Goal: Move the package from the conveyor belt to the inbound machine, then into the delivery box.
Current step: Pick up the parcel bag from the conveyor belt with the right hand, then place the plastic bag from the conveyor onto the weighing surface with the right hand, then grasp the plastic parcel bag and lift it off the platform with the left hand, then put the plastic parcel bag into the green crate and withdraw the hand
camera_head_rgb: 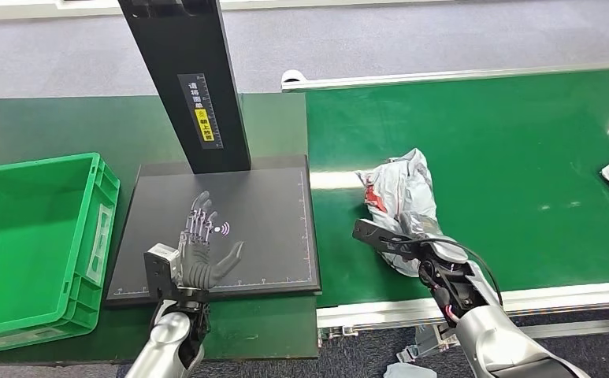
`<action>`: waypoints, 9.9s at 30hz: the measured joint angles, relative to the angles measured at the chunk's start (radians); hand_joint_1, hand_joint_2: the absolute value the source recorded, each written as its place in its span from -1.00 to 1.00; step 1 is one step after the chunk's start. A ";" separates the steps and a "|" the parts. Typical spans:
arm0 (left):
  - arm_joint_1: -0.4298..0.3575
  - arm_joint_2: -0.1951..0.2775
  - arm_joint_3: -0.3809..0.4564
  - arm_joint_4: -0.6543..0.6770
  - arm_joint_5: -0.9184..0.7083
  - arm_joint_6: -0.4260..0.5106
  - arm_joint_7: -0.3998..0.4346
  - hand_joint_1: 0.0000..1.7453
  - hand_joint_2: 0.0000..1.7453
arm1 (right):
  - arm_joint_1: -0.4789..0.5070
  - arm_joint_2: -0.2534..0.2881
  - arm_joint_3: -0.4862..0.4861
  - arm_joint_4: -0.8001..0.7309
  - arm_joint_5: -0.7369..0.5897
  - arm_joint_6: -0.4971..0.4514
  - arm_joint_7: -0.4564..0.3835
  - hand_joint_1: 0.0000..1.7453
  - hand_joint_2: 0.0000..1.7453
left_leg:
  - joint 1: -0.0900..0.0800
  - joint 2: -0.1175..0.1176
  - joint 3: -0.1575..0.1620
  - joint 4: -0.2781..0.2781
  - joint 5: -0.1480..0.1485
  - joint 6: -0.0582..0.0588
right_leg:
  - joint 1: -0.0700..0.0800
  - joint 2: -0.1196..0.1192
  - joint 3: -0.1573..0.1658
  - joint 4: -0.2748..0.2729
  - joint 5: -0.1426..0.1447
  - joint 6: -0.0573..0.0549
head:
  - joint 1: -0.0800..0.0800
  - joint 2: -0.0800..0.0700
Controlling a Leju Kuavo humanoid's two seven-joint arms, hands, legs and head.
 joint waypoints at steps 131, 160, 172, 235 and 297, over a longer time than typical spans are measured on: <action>-0.413 -0.132 -0.598 0.236 -1.032 -0.163 0.338 -1.00 1.00 | 0.538 0.117 -0.387 -0.974 -0.820 0.170 -0.588 -1.00 1.00 | 0.001 0.003 -0.001 0.000 0.000 -0.002 | 0.001 0.003 -0.003 0.000 0.001 -0.001 | 0.000 0.000; -0.449 -0.160 -0.527 0.414 -1.009 -0.058 0.475 1.00 1.00 | 0.573 0.183 -0.469 -0.958 -0.849 0.194 -0.596 -1.00 1.00 | 0.001 0.003 -0.001 0.000 0.000 -0.002 | 0.001 0.003 -0.003 0.000 0.001 -0.001 | 0.000 0.000; -0.382 -0.131 -0.408 0.178 -0.921 0.190 0.399 -1.00 1.00 | 0.578 0.188 -0.480 -0.972 -0.873 0.194 -0.580 -1.00 1.00 | 0.001 0.003 -0.002 0.000 0.000 -0.002 | 0.001 0.003 -0.003 0.000 0.001 -0.001 | 0.000 0.000; -0.411 -0.102 -0.251 0.411 -1.270 0.141 0.650 1.00 1.00 | 0.593 0.188 -0.493 -0.899 -0.890 0.213 -0.580 -1.00 1.00 | 0.001 0.004 0.002 0.000 0.000 -0.002 | 0.001 0.003 0.000 0.000 0.001 -0.001 | 0.000 0.000; -0.518 0.315 0.693 0.400 -1.533 0.231 0.836 0.57 1.00 | 0.646 0.152 -0.512 -0.965 -1.034 0.242 -0.551 -1.00 1.00 | 0.004 0.008 -0.002 0.000 0.002 -0.005 | 0.005 0.008 -0.006 0.001 0.004 -0.006 | 0.001 0.000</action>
